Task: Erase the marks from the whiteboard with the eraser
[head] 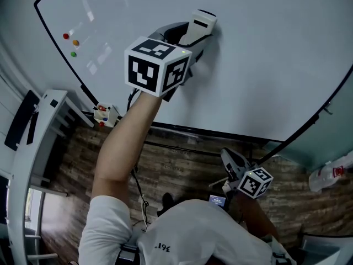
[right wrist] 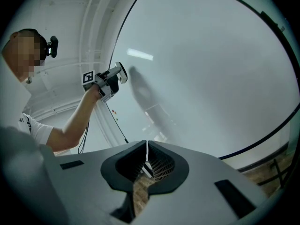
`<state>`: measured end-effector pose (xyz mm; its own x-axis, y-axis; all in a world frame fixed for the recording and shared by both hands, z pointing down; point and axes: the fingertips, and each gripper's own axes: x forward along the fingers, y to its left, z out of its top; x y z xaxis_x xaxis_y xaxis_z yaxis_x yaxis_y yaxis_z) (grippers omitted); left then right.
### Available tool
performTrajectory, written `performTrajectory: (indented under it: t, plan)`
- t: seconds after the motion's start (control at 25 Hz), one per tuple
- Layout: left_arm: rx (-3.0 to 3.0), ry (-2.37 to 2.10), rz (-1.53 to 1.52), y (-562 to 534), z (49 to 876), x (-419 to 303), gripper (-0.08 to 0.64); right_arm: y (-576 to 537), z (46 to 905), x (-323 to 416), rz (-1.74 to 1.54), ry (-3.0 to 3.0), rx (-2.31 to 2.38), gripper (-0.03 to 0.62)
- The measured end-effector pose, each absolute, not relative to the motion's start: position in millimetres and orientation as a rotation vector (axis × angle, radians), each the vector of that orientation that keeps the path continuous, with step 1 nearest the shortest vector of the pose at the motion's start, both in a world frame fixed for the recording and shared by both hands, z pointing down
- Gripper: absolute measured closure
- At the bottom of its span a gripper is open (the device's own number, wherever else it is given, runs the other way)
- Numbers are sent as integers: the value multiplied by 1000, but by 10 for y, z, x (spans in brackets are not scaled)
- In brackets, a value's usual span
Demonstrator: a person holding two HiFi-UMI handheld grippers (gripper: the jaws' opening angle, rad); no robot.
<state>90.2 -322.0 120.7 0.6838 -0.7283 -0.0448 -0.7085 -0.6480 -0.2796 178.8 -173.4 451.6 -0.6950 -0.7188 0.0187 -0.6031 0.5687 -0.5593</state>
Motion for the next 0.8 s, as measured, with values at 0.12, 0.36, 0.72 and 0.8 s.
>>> performTrajectory:
  t: [0.12, 0.36, 0.72, 0.8]
  plan:
    - [-2622, 1163, -66, -3157, 1215, 849, 321, -1742, 4558, 1822, -816, 2594, -1098, 565]
    - [-2614, 1218, -19, -3004, 1208, 588, 322, -1704, 4563, 1780, -821, 2601, -1089, 565]
    - [-2588, 1242, 55, -2685, 1044, -50, 321, -1523, 4380, 1448, -746, 2587, -1130, 565]
    - [-2582, 1256, 69, -2607, 1021, -266, 321, -1455, 4312, 1347, -723, 2578, -1143, 565]
